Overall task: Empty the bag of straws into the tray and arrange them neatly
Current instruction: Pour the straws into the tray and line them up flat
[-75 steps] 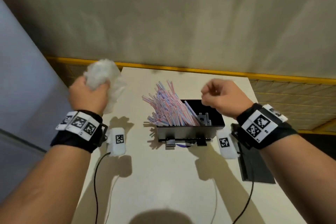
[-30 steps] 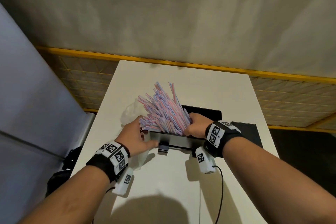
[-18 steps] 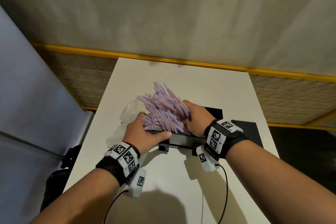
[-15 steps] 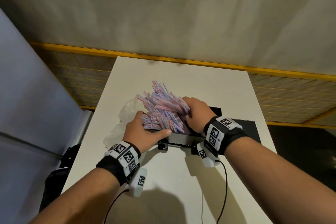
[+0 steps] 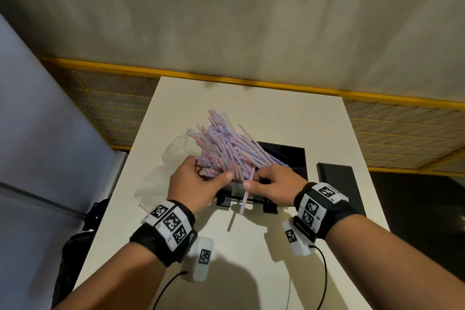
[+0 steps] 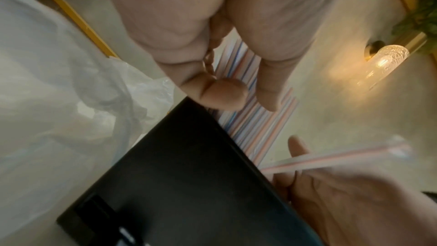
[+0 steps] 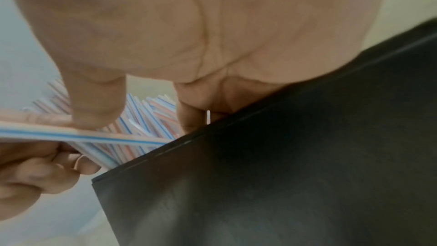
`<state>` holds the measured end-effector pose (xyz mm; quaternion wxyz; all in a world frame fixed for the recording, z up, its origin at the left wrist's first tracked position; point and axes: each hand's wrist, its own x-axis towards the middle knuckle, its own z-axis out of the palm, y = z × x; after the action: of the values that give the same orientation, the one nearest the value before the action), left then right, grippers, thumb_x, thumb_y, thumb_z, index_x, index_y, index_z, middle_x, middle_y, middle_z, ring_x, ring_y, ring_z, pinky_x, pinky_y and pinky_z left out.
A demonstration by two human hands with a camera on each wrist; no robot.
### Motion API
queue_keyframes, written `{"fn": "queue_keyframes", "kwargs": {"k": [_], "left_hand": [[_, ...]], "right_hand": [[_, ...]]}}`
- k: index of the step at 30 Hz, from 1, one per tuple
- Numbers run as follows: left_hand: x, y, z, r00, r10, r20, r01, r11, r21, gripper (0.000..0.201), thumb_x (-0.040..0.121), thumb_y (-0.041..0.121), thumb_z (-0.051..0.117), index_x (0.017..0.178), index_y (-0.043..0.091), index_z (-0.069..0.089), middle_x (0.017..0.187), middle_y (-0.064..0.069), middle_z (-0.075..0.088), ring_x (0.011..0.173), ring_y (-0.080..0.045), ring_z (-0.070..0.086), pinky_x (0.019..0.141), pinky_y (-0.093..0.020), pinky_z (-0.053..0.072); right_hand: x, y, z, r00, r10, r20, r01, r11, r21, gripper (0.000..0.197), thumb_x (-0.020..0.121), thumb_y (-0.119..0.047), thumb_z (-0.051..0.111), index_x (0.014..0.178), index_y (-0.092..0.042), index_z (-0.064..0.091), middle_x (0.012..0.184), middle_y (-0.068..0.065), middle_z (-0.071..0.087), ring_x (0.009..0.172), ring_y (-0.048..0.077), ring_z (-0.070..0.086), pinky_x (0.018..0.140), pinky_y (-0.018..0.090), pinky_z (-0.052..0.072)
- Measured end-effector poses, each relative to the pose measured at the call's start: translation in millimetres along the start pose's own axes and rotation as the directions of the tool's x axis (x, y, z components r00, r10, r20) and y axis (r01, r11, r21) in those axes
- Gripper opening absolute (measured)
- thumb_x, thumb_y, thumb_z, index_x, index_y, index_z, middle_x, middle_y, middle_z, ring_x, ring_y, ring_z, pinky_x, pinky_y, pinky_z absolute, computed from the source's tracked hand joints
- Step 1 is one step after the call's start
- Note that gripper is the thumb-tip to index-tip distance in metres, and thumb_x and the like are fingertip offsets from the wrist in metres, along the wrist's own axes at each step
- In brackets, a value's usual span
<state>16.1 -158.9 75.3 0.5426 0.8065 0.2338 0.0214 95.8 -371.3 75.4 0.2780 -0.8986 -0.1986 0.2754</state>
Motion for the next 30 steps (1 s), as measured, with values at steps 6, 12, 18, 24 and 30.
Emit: {"fn": "queue_keyframes", "kwargs": {"k": [6,12,18,24,30], "left_hand": [[8.1,10.1,-0.7,0.999,-0.017,0.032,0.022,0.985,-0.169,0.068,0.051,0.037,0.089,0.106,0.029,0.050,0.100,-0.004,0.071,0.086,-0.024,0.074,0.085,-0.048,0.060],[9.0,5.1,2.5,0.999,-0.019,0.041,0.024,0.991,-0.128,0.039,0.071,0.001,0.086,0.090,0.016,0.055,0.088,-0.008,0.076,0.083,-0.029,0.075,0.087,-0.050,0.059],[1.6,10.0,2.2,0.994,0.076,0.072,-0.084,0.990,0.109,0.015,0.076,0.021,0.085,0.086,0.020,0.074,0.071,0.013,0.071,0.066,0.009,0.064,0.069,-0.018,0.054],[7.2,18.4,3.5,0.989,0.036,0.142,-0.062,0.981,0.184,0.035,0.068,0.038,0.089,0.096,0.023,0.074,0.088,0.011,0.076,0.085,-0.008,0.071,0.084,-0.030,0.057],[11.3,27.8,11.4,0.976,0.008,0.217,-0.060,0.971,0.233,0.062,0.050,0.074,0.072,0.081,0.021,0.077,0.073,0.007,0.075,0.075,-0.007,0.071,0.072,-0.032,0.059]], "right_hand": [[-4.2,0.8,-2.1,0.995,-0.046,-0.088,0.071,0.949,0.308,0.037,0.072,-0.033,0.085,0.089,-0.009,0.061,0.073,-0.004,0.060,0.063,0.009,0.053,0.067,0.032,0.051],[-1.8,-2.4,2.6,0.982,-0.128,-0.142,0.167,0.934,0.316,0.038,0.069,-0.001,0.078,0.099,-0.018,0.062,0.080,0.000,0.059,0.064,0.011,0.051,0.067,0.030,0.053],[6.7,-8.6,8.4,0.934,-0.052,-0.355,0.114,0.981,0.156,0.018,0.083,-0.030,0.080,0.080,-0.018,0.068,0.064,-0.003,0.064,0.054,0.002,0.049,0.056,0.013,0.043],[9.0,-13.9,11.3,0.946,-0.038,-0.322,0.054,0.998,0.040,0.034,0.091,-0.031,0.068,0.064,-0.010,0.065,0.056,-0.001,0.056,0.052,0.010,0.045,0.053,0.026,0.039],[9.6,-12.6,13.8,0.978,-0.042,-0.204,0.058,0.995,0.075,0.023,0.091,-0.032,0.063,0.077,-0.014,0.069,0.072,0.005,0.068,0.067,0.020,0.060,0.062,0.032,0.047]]}}
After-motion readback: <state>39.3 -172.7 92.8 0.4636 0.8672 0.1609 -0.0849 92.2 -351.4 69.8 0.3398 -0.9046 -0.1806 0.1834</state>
